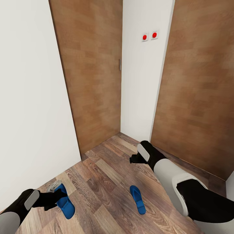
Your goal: In the bedroom, move the book from the bed onto either nightstand, and place the two sandals side by side next to the bed.
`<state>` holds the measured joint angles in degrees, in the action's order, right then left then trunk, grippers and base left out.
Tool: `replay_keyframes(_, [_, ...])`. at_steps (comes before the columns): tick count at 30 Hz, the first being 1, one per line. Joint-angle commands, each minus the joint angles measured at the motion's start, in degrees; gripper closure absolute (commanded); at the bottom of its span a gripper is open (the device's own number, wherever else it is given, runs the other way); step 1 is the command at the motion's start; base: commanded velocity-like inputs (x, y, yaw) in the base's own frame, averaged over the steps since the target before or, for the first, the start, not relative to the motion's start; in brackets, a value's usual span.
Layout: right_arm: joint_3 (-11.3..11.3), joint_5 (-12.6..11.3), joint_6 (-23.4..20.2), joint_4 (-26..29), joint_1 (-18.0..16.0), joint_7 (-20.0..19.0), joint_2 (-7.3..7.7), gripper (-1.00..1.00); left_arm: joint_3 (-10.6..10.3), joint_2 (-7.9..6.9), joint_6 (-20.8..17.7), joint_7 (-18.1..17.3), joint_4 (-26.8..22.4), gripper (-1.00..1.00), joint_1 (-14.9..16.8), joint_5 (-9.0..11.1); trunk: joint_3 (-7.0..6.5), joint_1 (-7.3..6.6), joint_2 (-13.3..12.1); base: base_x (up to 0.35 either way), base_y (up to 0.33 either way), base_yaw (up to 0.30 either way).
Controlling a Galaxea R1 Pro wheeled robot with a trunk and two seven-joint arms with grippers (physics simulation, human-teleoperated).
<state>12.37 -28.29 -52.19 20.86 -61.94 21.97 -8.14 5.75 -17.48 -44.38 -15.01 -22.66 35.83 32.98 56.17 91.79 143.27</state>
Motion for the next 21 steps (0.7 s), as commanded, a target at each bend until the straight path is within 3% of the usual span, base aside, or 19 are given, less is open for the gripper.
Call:
replay_keyframes(1, [0.43, -0.63, 0.02, 0.04, -0.03, 0.43, 0.08, -1.00, 0.42, 0.01, -0.43, -0.19, -0.06, 1.00, 0.03, -0.19, 0.06, -0.01, 0.02, 0.004, 0.000, 0.000])
replay_keyframes(12, [0.43, -1.28, -1.52, -4.96, -0.06, -0.99, 0.35, -1.00, 1.48, -0.78, -3.01, -0.19, -0.53, 1.00, 0.03, -0.09, 0.06, -0.01, 0.02, 0.001, 0.000, 0.000])
replay_keyframes(21, [0.13, -1.25, -1.20, -5.62, -0.08, -1.19, 0.71, -1.00, 1.68, -1.14, -4.13, -1.87, -1.19, 1.00, 0.03, -0.15, 2.05, 0.22, 0.14, 0.000, 0.000, 0.000])
